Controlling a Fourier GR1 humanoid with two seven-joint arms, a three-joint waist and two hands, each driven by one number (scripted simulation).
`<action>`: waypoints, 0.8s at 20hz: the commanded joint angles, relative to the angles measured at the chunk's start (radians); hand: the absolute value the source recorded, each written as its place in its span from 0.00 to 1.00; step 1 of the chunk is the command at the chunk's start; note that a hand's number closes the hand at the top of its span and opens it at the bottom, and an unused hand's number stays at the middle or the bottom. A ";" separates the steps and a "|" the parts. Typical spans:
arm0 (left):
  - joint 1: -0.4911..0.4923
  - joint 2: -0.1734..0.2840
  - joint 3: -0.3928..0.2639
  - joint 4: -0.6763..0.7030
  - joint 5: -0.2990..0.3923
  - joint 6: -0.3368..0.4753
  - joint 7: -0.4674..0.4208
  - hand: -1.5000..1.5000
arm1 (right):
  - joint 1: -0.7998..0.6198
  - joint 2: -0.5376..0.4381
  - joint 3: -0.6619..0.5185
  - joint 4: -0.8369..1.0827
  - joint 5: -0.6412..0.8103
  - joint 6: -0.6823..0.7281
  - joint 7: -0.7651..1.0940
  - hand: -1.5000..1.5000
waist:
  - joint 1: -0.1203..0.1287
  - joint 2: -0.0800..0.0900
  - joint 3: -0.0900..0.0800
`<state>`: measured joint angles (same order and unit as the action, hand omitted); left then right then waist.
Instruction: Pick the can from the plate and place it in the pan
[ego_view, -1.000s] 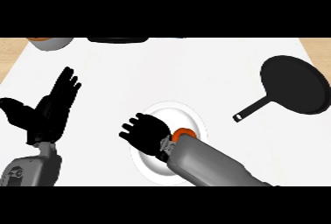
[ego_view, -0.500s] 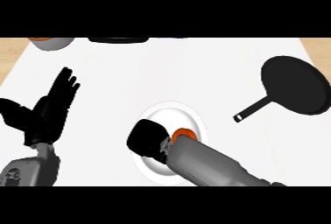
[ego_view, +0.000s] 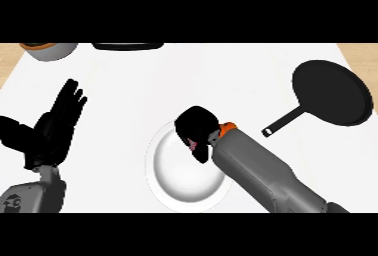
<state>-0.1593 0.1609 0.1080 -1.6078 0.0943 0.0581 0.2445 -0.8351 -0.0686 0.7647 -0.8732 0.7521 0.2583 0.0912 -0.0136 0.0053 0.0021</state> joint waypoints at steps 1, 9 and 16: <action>0.016 0.005 0.023 -0.005 -0.003 0.018 -0.007 0.50 | 0.014 -0.128 -0.248 0.137 -0.071 -0.071 0.225 1.00 | -0.077 0.011 0.001; -0.009 -0.005 0.004 -0.011 -0.001 0.012 -0.002 0.50 | -0.166 -0.278 -0.481 0.307 -0.022 -0.333 0.766 1.00 | 0.002 0.016 -0.007; -0.063 -0.015 -0.048 0.007 0.000 -0.025 0.012 0.50 | -0.425 -0.335 -0.400 0.469 0.214 -0.415 1.163 1.00 | 0.107 0.033 -0.006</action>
<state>-0.1902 0.1479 0.0761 -1.6150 0.0927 0.0450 0.2440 -1.1454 -0.3867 0.3395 -0.4860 0.8625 -0.1017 1.0280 0.0545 0.0301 -0.0049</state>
